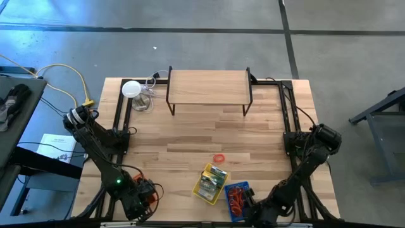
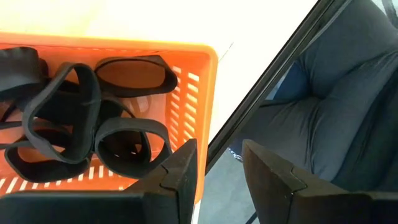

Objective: Pick & Place Office Desk Supplies
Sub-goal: Put the blue bin with the orange spring keychains on the shelf

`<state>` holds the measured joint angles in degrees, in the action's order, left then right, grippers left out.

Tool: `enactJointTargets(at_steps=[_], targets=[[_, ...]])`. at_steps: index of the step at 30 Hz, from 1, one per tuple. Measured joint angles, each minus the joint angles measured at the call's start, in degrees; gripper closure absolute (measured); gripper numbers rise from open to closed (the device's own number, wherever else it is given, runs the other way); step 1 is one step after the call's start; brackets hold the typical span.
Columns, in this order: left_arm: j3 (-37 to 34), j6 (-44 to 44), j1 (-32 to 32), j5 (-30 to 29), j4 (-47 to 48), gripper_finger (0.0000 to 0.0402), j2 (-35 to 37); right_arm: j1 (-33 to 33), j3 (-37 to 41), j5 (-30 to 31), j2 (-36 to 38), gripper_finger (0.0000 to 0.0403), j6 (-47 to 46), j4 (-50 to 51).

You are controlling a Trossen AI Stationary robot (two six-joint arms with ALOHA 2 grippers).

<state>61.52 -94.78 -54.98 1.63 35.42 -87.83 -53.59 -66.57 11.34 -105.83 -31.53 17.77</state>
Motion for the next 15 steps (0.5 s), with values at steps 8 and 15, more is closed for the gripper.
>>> enactJointTargets(at_steps=[8, 15], targets=[[0.0, 0.11, -0.04, -0.33, 0.03, 0.028, -0.01, 0.45, 0.0, -0.95, -0.08, 0.0243, -1.45, 0.55], [0.0, 0.47, -0.04, -4.03, 0.01, 0.028, -0.02, 1.18, 0.0, -3.84, -0.59, 0.0289, -6.21, 3.34]])
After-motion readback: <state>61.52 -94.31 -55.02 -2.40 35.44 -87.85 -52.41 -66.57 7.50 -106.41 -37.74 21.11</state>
